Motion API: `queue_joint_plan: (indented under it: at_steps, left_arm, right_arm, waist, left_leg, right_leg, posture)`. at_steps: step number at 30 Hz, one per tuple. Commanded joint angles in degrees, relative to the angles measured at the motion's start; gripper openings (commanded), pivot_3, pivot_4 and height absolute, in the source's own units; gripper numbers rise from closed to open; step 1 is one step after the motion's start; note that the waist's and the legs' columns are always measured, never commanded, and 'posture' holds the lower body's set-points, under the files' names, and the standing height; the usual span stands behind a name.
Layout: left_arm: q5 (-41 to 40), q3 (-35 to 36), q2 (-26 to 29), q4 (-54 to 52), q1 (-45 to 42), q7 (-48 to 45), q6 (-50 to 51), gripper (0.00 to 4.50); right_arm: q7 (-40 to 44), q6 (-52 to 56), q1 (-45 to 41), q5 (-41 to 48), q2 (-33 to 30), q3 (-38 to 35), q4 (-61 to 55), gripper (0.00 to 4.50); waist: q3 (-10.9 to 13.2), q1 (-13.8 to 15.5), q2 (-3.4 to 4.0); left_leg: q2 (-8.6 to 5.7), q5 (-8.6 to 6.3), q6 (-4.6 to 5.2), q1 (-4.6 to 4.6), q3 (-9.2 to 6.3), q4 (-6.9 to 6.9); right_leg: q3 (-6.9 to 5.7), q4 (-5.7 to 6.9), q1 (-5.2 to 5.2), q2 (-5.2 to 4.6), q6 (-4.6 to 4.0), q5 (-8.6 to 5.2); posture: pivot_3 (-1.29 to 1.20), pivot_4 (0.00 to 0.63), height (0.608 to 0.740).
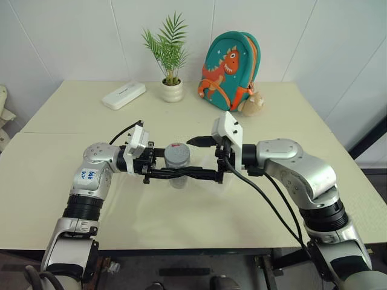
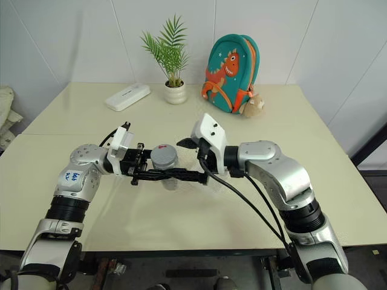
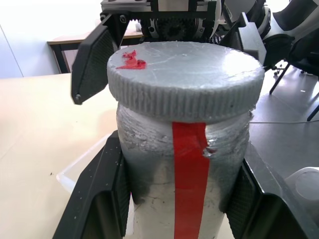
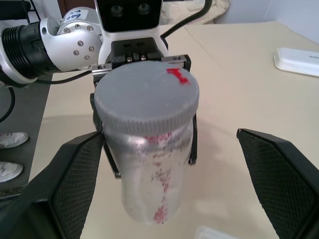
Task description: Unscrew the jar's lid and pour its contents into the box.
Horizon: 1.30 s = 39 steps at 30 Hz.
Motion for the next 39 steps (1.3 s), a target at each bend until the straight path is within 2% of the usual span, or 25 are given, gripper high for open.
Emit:
queue_joint_plan:
  at_steps: [1, 12, 26, 39]
  left_arm:
    - [-0.1, 0.3, 0.2, -0.3, -1.2, -0.4, -1.0, 2.01]
    - [-0.6, -0.2, -0.1, 0.7, -2.1, -2.3, 0.3, 2.01]
    - [-0.1, -0.6, 0.1, 0.9, -2.9, -2.6, 0.2, 2.01]
    - [-0.2, -0.4, 0.3, -0.1, -2.0, -1.6, 0.4, 2.01]
  right_arm:
    - [0.8, 1.2, 0.2, 2.8, -1.5, -2.7, -4.1, 4.46]
    - [-2.5, 1.5, -3.3, 6.0, 1.7, -5.3, -3.4, 4.46]
    - [-5.5, -3.7, -5.8, 0.4, 11.6, 1.9, 2.9, 4.46]
    - [-6.4, -6.8, -6.6, -4.8, 13.7, 3.2, 7.5, 4.46]
  waist:
    - [0.0, 0.0, 0.00]
    - [0.0, 0.0, 0.01]
    - [0.0, -0.1, 0.01]
    - [0.0, -0.1, 0.01]
  left_leg:
    - [0.00, 0.00, 0.00, 0.00, 0.00, 0.00]
    - [0.00, 0.00, 0.00, 0.00, -0.01, 0.01]
    - [0.03, 0.00, 0.00, -0.01, -0.01, 0.01]
    - [0.03, 0.00, 0.00, -0.01, -0.01, 0.01]
  right_leg:
    - [0.00, 0.00, 0.00, 0.00, 0.00, 0.00]
    - [0.00, 0.01, -0.01, 0.01, -0.01, 0.00]
    - [0.00, 0.03, -0.02, 0.04, -0.01, 0.00]
    - [0.00, 0.05, -0.03, 0.03, 0.00, 0.00]
  posture:
    - [0.00, 0.150, 0.740]
    - [0.00, 0.150, 0.740]
    - [0.00, 0.150, 0.740]
    - [0.00, 0.150, 0.740]
